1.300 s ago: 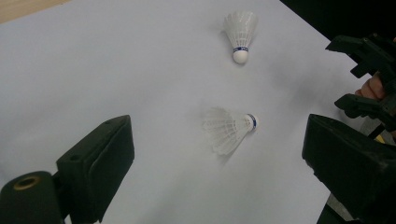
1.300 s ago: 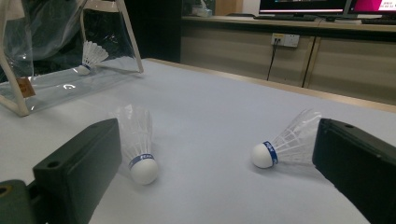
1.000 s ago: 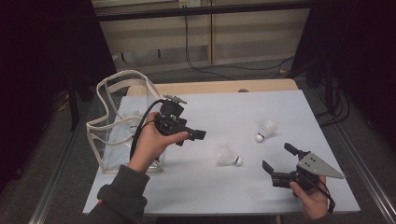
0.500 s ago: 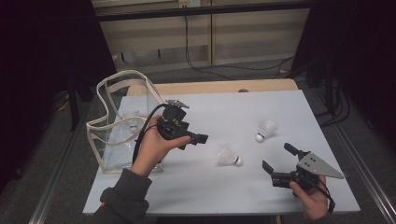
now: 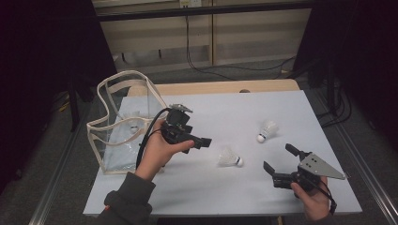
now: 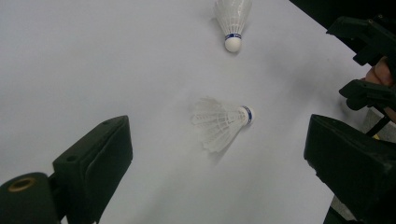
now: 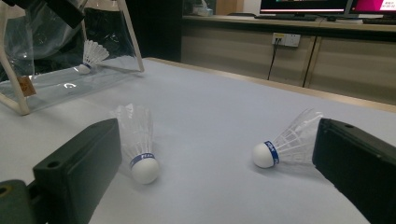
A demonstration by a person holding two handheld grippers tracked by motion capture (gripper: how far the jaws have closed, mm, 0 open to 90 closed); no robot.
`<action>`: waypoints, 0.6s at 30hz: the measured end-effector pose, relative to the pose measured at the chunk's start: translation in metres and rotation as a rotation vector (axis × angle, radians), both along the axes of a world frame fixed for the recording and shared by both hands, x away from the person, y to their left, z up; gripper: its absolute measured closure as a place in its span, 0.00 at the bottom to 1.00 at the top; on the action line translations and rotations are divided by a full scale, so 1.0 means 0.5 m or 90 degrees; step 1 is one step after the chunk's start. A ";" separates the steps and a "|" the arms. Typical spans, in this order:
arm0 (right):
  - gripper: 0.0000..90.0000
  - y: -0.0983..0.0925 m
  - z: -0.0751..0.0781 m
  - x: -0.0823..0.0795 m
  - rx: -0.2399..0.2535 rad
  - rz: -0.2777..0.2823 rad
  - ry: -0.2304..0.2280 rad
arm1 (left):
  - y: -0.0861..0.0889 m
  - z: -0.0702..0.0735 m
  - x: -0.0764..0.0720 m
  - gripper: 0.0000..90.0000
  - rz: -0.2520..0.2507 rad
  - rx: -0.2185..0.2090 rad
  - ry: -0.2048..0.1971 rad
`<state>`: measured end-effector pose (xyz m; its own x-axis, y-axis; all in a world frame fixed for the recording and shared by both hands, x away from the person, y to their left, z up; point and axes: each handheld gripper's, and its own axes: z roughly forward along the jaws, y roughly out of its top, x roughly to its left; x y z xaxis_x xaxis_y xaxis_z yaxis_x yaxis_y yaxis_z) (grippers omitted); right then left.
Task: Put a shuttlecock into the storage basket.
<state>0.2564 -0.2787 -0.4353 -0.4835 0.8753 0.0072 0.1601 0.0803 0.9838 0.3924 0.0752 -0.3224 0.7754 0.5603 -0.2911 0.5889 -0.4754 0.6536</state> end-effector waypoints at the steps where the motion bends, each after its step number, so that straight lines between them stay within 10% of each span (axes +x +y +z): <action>1: 0.01 0.000 0.000 0.000 0.000 0.000 0.000 | -0.001 -0.002 -0.001 0.09 0.000 -0.002 0.000; 18: 0.01 0.000 0.000 0.000 0.000 0.000 0.000 | -0.014 -0.024 -0.010 0.08 -0.022 -0.006 0.000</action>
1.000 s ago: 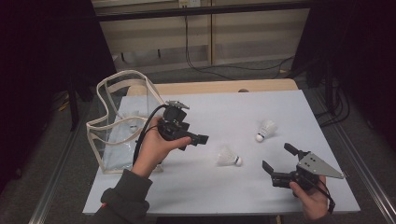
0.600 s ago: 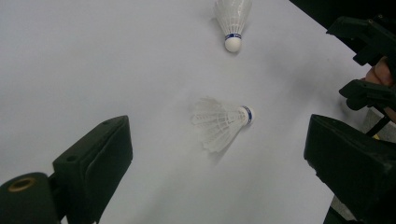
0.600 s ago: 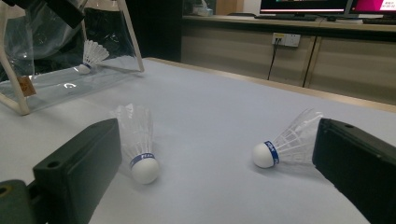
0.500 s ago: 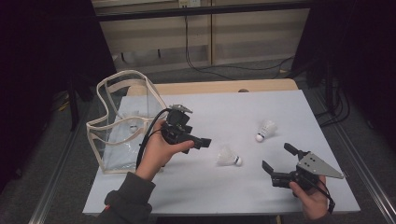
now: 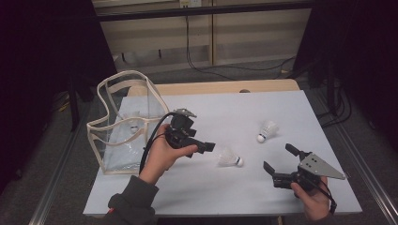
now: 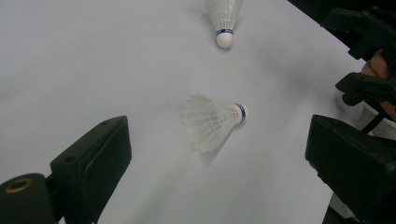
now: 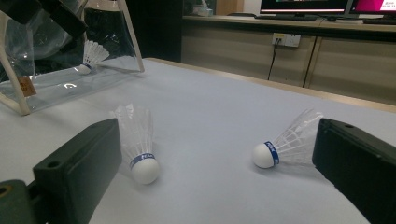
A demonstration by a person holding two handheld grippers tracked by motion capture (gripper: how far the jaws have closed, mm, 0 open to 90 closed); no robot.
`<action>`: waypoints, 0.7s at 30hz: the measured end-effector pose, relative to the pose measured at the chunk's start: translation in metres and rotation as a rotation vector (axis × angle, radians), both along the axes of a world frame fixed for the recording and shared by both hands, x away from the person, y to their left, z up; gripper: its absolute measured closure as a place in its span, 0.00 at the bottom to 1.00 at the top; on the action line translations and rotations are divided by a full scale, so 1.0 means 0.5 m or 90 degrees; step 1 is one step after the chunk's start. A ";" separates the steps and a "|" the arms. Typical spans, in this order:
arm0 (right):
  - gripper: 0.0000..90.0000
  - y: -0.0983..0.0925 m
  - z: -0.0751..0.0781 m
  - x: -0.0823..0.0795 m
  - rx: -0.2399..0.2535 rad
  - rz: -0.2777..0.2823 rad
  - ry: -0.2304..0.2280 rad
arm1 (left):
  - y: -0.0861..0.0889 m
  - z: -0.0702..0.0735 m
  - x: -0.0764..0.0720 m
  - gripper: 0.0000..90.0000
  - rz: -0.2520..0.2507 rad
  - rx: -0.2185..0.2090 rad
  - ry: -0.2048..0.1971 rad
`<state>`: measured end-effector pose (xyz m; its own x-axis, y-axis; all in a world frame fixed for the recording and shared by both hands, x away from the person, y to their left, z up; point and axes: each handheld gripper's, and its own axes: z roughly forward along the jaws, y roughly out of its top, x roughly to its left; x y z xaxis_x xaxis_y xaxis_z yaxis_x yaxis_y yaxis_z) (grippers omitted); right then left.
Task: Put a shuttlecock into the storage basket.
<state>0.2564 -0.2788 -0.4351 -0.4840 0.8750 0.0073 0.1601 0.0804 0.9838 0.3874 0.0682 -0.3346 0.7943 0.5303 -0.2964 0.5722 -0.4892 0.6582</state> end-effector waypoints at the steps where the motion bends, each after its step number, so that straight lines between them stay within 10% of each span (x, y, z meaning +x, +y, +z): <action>1: 0.01 0.000 0.000 0.000 0.000 0.000 0.000 | -0.001 -0.002 -0.001 0.08 0.001 -0.001 0.002; 21: 0.01 -0.001 0.001 0.000 -0.001 0.000 -0.002 | -0.015 -0.035 -0.010 0.07 -0.016 -0.013 0.005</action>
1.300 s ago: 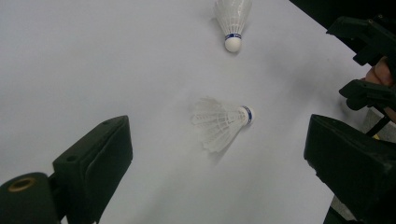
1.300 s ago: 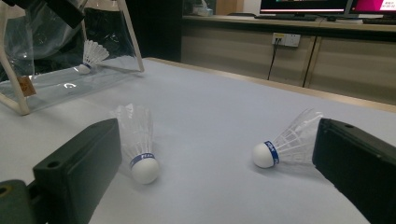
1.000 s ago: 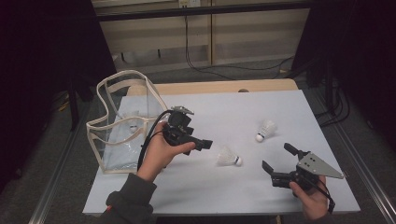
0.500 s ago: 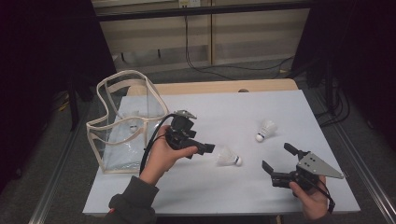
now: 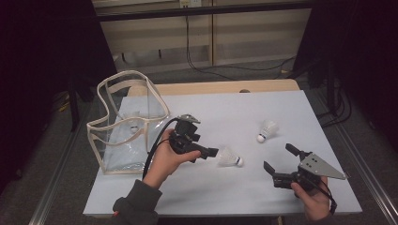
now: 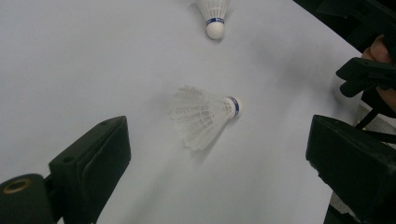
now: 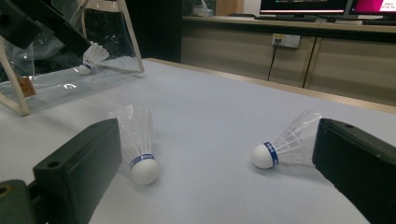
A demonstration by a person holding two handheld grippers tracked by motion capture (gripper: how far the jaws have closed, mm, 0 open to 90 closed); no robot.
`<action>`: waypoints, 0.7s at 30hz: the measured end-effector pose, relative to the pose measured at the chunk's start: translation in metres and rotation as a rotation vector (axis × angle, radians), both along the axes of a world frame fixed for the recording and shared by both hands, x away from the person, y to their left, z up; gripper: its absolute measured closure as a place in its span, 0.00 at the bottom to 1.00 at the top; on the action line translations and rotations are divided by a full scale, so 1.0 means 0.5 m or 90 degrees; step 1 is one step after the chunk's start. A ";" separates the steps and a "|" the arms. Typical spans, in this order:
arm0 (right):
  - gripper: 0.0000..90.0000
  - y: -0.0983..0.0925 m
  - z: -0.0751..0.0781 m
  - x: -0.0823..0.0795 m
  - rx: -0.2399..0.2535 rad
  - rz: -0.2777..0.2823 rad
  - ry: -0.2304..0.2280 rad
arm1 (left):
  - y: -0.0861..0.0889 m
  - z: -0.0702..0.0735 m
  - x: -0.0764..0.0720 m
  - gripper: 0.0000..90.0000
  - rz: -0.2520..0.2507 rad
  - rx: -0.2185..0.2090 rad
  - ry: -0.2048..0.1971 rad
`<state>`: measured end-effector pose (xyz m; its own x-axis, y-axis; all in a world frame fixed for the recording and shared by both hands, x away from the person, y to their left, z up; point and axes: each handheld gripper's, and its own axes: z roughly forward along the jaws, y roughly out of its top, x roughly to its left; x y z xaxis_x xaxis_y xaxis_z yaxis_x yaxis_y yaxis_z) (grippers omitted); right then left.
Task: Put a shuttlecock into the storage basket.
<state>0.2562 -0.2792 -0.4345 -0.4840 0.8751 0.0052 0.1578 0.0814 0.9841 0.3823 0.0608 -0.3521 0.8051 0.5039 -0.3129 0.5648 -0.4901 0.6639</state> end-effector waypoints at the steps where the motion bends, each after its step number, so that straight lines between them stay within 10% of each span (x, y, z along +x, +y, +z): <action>1: 0.01 0.000 0.000 0.000 0.000 0.001 0.000 | -0.001 -0.002 0.000 0.07 -0.002 0.001 0.001; 21: 0.01 0.000 0.000 0.002 -0.002 0.001 0.002 | -0.029 -0.038 -0.005 0.06 -0.016 0.002 0.005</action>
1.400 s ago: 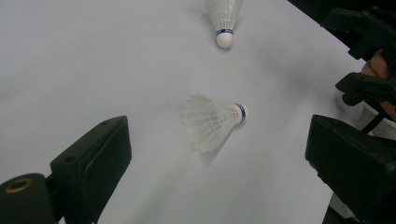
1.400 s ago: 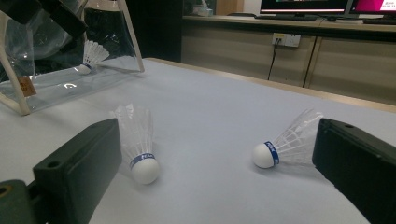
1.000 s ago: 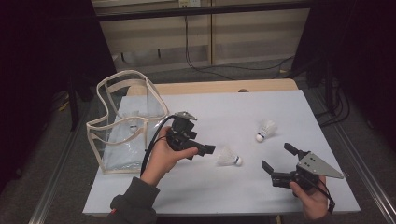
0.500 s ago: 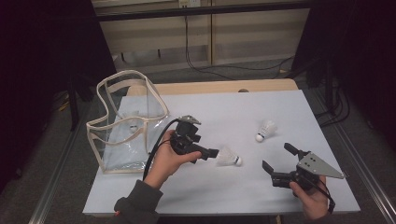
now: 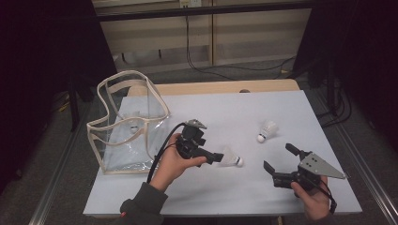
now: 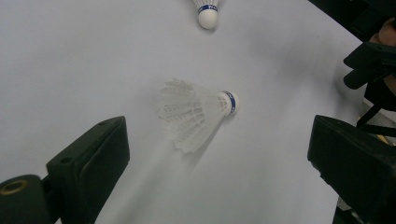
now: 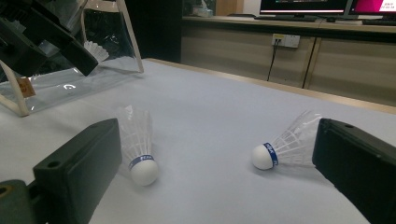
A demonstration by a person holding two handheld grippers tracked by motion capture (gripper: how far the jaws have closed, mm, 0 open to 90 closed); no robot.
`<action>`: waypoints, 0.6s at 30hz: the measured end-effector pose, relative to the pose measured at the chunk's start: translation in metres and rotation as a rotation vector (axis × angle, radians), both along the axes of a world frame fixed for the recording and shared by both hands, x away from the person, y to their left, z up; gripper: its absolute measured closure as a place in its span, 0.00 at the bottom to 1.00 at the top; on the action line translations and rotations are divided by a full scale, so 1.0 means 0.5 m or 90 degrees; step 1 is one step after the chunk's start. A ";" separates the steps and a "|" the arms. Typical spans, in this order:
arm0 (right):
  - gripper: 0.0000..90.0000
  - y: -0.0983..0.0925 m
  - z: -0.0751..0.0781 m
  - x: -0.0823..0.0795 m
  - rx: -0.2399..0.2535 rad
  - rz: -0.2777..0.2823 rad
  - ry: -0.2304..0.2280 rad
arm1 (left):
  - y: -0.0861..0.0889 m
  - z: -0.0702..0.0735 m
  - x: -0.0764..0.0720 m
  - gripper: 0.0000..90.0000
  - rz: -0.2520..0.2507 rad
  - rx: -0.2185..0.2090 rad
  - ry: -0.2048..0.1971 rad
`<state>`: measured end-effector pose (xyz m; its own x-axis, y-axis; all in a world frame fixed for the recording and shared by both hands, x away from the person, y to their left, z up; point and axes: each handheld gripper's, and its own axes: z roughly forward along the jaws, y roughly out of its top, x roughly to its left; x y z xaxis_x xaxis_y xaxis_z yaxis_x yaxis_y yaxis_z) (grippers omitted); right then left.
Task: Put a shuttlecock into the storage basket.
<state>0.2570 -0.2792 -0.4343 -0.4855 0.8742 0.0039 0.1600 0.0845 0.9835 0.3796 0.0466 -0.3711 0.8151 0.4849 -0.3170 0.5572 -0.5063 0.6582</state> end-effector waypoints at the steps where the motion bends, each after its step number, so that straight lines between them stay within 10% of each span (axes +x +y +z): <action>1: 0.01 0.000 -0.001 0.000 0.000 0.000 0.000 | -0.001 -0.001 0.000 0.06 -0.001 0.001 -0.002; 18: 0.01 0.000 0.000 0.000 0.002 0.000 0.002 | -0.015 -0.016 -0.004 0.06 -0.011 0.000 -0.002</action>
<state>0.2570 -0.2790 -0.4343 -0.4860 0.8739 0.0073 0.1627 0.0822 0.9832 0.3774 0.0388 -0.3789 0.8242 0.4709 -0.3145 0.5463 -0.5153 0.6603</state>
